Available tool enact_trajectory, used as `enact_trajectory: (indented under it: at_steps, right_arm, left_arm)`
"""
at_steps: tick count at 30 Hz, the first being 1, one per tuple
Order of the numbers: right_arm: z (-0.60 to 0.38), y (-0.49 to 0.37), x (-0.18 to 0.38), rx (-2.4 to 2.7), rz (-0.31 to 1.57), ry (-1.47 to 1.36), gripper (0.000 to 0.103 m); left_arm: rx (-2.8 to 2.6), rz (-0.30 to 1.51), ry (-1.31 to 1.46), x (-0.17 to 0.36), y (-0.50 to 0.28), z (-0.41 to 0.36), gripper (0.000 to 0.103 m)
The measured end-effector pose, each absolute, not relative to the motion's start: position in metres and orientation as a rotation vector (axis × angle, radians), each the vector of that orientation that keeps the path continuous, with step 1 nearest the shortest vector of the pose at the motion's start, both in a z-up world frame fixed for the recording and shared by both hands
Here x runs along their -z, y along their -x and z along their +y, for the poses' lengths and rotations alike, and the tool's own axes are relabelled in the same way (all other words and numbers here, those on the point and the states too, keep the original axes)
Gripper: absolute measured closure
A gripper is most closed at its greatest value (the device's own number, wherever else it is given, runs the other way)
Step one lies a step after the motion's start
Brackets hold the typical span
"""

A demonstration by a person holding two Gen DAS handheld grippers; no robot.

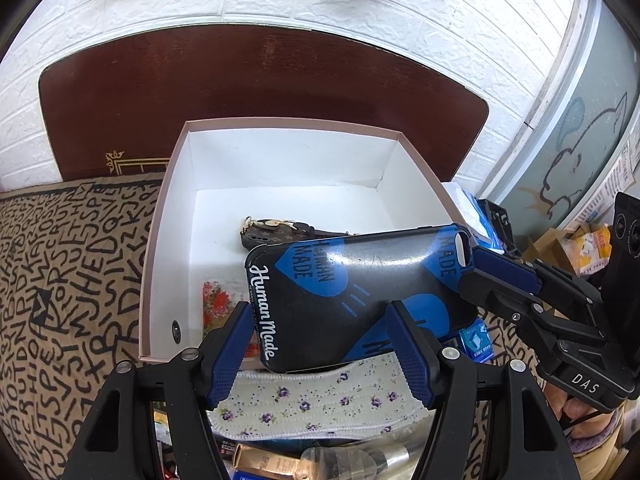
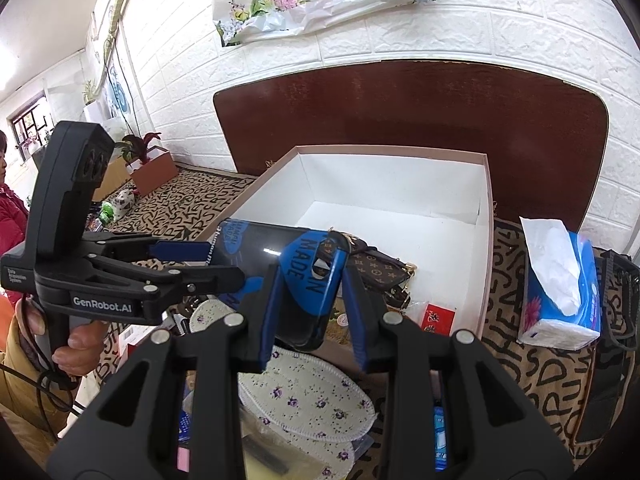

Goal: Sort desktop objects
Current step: 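Lift the phone case with the left tool and carry it over the box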

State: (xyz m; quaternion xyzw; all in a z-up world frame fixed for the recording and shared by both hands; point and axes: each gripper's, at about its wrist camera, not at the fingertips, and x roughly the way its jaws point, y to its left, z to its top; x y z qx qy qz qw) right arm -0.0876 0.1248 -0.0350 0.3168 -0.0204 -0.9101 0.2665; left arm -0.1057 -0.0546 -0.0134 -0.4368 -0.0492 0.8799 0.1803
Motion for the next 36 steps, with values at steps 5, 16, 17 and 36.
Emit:
enact_trajectory:
  at_steps: [5, 16, 17, 36]
  right_arm:
    - [0.124, 0.091, 0.037, 2.459, -0.061, -0.856, 0.069]
    - [0.125, 0.096, 0.037, 2.473, -0.067, -0.855, 0.069]
    - [0.125, 0.097, 0.037, 2.475, -0.066, -0.854, 0.069]
    - [0.127, 0.111, 0.045, 2.485, -0.079, -0.886, 0.069]
  left_arm:
    - [-2.499, -0.137, 1.226, 0.012, 0.109, -0.054, 0.035]
    - [-2.51, -0.128, 1.219, 0.014, 0.117, -0.052, 0.035]
    - [-2.508, -0.129, 1.223, 0.014, 0.118, -0.052, 0.035]
    - [-2.503, -0.111, 1.252, 0.022, 0.132, -0.046, 0.035]
